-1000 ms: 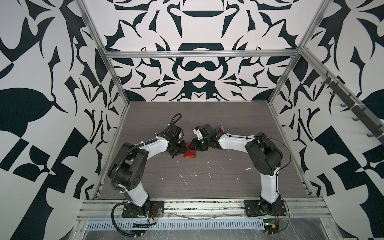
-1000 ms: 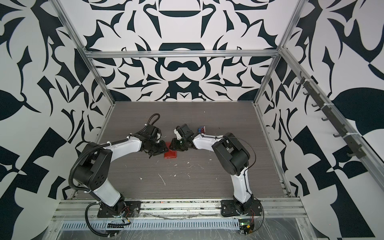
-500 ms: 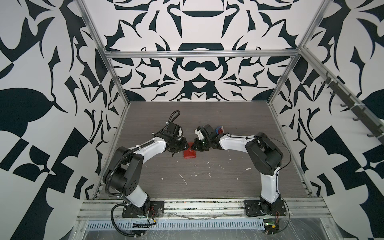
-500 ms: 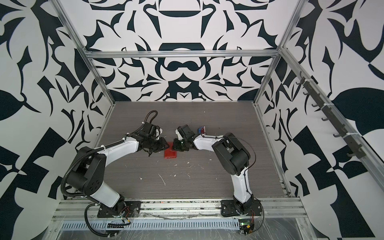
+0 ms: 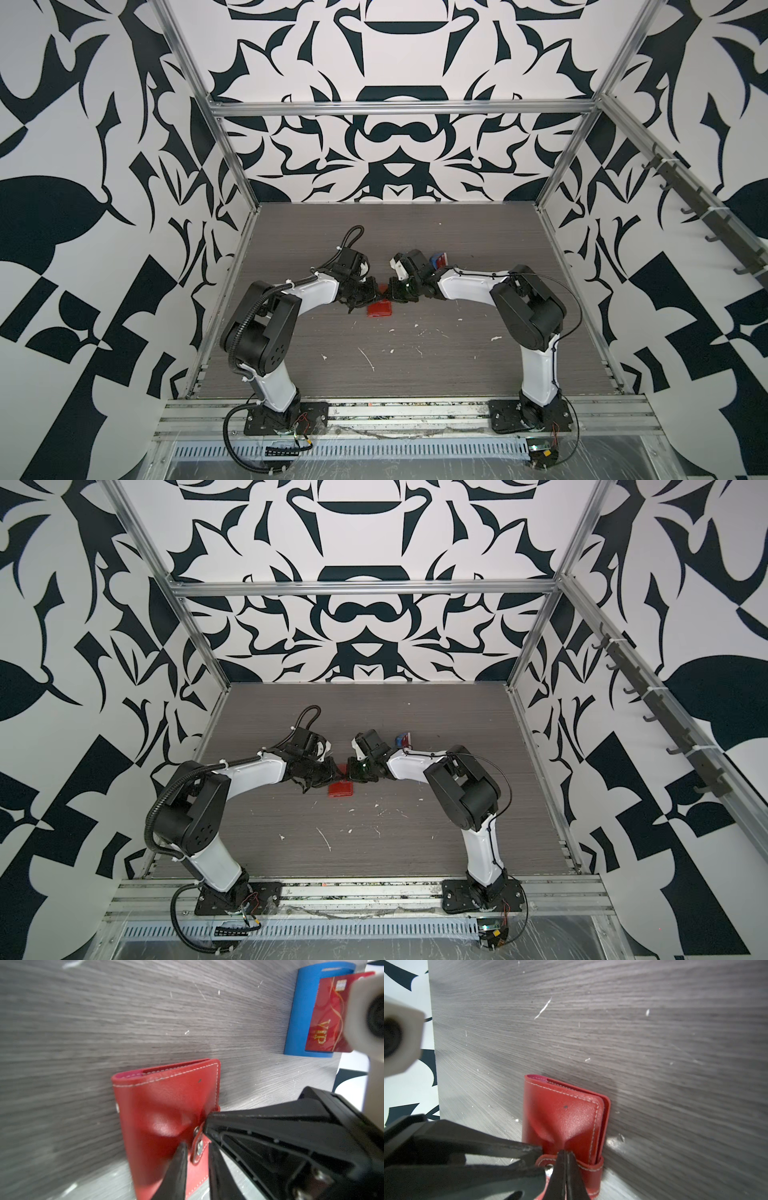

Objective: Insert credit cards into a card holder
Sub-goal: Close the button on the card holder.

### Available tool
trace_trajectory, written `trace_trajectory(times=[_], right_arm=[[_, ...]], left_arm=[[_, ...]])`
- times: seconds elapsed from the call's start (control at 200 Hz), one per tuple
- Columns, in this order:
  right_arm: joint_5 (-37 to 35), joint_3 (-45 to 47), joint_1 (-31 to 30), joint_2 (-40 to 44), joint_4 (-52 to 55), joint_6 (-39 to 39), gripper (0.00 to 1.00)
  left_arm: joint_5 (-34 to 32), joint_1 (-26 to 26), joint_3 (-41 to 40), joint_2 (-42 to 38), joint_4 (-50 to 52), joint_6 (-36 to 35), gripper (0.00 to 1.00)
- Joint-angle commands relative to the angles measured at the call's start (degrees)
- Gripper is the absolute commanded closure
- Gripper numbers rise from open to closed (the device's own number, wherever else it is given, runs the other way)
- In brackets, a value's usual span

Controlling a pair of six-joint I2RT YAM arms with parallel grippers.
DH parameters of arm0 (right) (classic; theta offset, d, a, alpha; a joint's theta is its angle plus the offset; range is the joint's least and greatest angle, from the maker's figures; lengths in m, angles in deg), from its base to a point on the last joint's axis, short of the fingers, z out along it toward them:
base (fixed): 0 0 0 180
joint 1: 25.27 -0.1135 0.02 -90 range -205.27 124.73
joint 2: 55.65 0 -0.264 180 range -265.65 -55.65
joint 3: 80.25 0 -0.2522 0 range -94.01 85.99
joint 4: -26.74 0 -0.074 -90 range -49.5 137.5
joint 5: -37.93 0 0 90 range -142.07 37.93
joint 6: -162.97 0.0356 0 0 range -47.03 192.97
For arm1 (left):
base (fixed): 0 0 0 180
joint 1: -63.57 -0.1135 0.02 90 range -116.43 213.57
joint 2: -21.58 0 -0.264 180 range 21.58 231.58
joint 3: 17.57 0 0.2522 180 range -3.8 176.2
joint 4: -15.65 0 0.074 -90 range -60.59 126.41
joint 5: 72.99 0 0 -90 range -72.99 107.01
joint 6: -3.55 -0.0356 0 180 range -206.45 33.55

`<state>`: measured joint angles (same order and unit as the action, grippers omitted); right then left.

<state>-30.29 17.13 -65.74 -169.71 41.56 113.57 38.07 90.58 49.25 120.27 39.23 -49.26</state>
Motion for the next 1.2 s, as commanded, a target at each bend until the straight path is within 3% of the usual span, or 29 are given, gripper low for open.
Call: trace_trajectory(times=[0.0,0.205,1.195], right_arm=[[-1.3,0.48,-0.04,-0.55,1.75,-0.15,0.93],[-1.3,0.34,-0.03,-0.08,2.02,-0.24,0.93],[-3.33,-3.91,0.45,2.2,7.51,-3.51,0.87]], left_arm=[[1.44,-0.1,-0.17,1.15,-0.6,0.67,0.83],[1.69,-0.04,0.03,0.4,-0.42,0.78,1.0],[-1.27,-0.05,6.63,3.25,5.87,-4.23,1.0]])
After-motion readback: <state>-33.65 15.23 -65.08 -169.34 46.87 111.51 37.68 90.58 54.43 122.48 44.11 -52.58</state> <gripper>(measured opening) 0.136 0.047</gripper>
